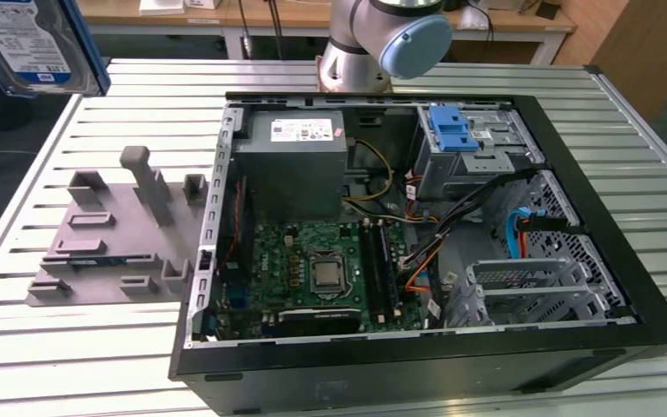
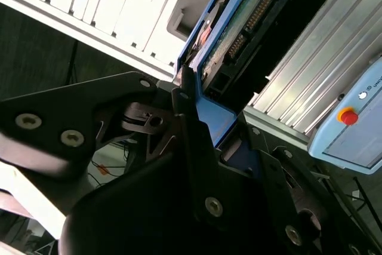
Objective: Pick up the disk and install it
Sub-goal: 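Pick up the disk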
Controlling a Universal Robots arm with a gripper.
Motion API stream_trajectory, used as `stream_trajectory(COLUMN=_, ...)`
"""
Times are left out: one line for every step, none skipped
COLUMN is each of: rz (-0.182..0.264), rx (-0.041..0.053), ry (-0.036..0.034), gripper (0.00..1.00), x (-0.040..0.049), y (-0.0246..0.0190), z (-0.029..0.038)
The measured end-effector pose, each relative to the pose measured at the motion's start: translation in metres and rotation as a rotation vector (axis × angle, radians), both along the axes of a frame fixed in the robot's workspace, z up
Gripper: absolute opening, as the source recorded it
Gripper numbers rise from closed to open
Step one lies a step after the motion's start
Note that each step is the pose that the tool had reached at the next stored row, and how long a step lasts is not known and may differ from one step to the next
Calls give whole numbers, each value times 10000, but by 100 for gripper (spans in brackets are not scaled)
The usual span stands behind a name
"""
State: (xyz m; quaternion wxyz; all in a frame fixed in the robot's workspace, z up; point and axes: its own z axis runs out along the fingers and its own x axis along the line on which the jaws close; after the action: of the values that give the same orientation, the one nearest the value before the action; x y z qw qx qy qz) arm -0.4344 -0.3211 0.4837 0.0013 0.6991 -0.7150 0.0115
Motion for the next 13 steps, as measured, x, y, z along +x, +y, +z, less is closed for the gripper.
stream_trajectory(rz=0, rx=1, ry=-1, gripper=36, x=0, y=0, z=18)
stream_trajectory(rz=0, rx=0, ry=0, gripper=36, x=0, y=0, z=37)
stream_trajectory(rz=0, rx=0, ry=-1, gripper=36, x=0, y=0, z=56)
stream_trajectory(rz=0, rx=0, ry=-1, gripper=36, x=0, y=0, z=74)
stream_trajectory(rz=0, rx=0, ry=0, gripper=36, x=0, y=0, z=91)
stream_trajectory(rz=0, rx=0, ry=1, gripper=36, x=0, y=0, z=108)
stream_trajectory(rz=0, rx=0, ry=1, gripper=36, x=1, y=1, z=125)
stream_trajectory(rz=0, rx=0, ry=1, gripper=36, x=1, y=1, z=142)
stream_trajectory(rz=0, rx=0, ry=0, gripper=36, x=0, y=1, z=157)
stream_trajectory(rz=0, rx=0, ry=1, gripper=36, x=0, y=0, z=170)
stream_trajectory(rz=0, rx=0, ry=0, gripper=36, x=0, y=0, z=180)
stream_trajectory(rz=0, rx=0, ry=0, gripper=36, x=0, y=0, z=187)
stream_trajectory(rz=-1, rx=0, ry=0, gripper=36, x=0, y=0, z=189)
